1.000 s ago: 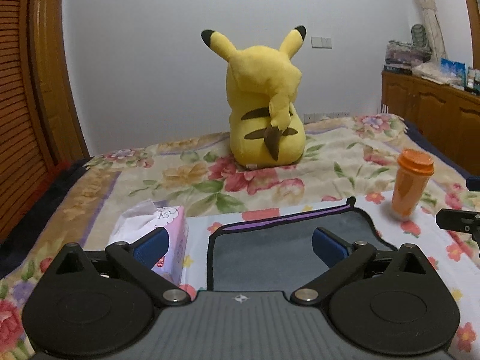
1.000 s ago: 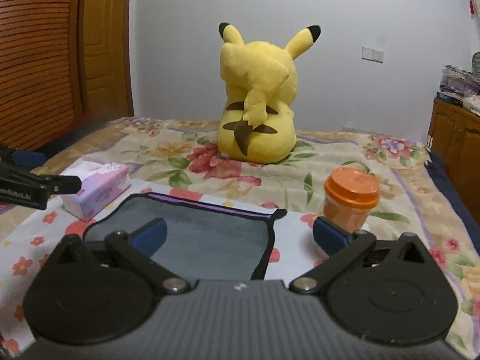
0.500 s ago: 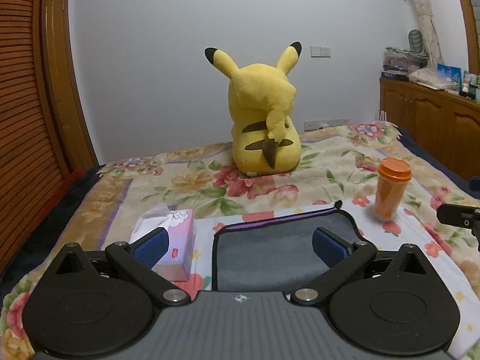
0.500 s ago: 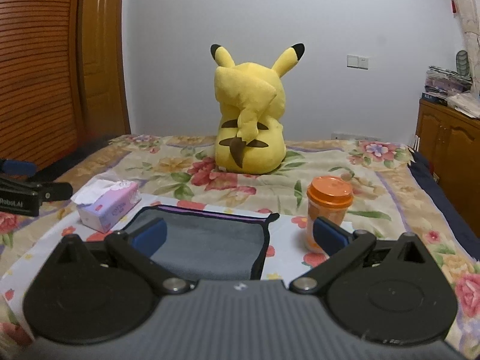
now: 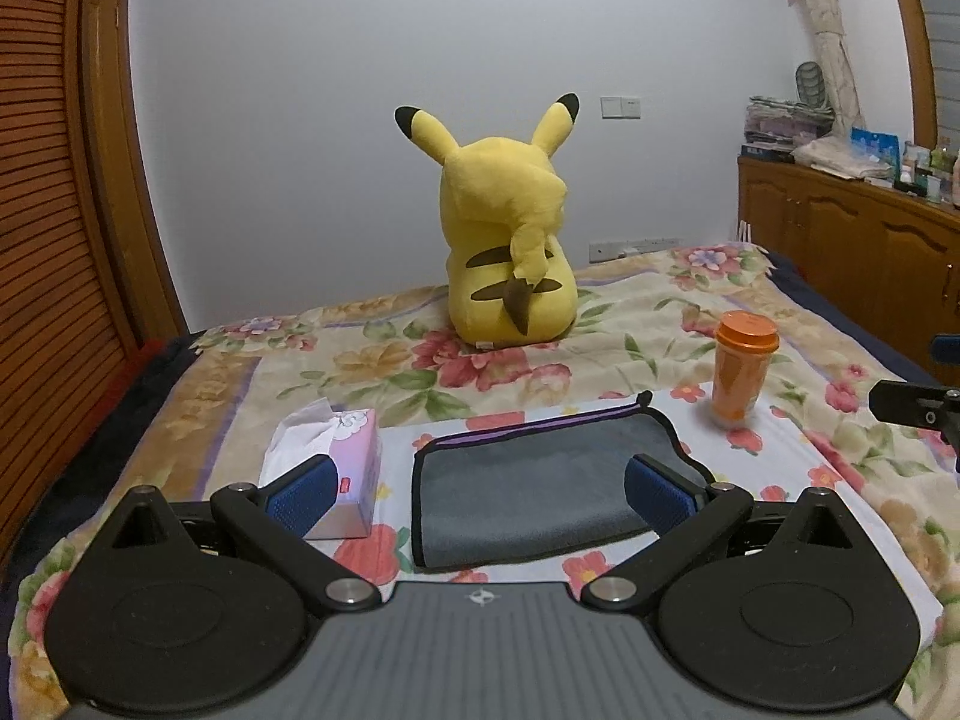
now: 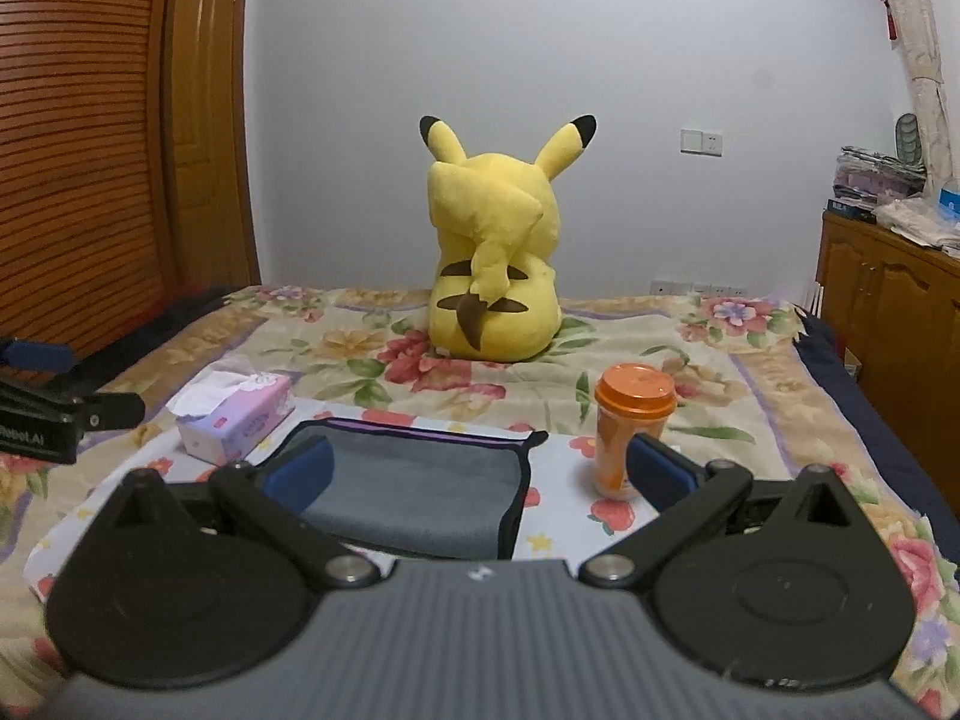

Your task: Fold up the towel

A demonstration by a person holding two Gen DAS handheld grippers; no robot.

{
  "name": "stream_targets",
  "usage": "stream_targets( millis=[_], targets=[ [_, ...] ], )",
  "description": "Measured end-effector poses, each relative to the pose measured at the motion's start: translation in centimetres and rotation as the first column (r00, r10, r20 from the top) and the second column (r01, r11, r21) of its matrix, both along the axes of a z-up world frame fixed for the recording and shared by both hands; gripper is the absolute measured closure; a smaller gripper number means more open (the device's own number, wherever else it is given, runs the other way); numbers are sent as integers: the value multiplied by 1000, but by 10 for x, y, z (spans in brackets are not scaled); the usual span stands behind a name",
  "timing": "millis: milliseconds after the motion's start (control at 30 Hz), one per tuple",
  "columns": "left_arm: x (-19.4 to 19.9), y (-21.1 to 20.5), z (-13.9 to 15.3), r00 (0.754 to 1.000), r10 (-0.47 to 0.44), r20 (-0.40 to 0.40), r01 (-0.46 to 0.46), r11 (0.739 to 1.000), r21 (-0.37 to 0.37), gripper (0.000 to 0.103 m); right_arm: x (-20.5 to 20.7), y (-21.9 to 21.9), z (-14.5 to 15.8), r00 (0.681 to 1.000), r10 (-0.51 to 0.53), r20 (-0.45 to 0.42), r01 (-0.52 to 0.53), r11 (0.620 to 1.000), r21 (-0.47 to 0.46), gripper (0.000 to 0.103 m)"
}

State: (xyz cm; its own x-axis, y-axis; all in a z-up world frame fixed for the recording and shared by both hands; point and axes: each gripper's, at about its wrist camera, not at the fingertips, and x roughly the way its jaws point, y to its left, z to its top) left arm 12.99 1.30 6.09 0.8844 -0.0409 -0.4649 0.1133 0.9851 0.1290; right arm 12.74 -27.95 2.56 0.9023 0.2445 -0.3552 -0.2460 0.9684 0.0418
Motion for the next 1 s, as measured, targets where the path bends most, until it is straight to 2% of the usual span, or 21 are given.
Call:
stream_targets(
  millis=[333, 1000],
  targets=[
    [-26, -4, -3, 1000, -18, -11, 18, 1000, -3, 0, -18, -2, 2, 1000, -9, 5, 8, 1000, 14, 0],
    [-76, -4, -40, 997, -18, -79, 16, 999, -33, 0, -61, 6, -29, 998, -24, -61, 25, 999, 28, 0]
  ],
)
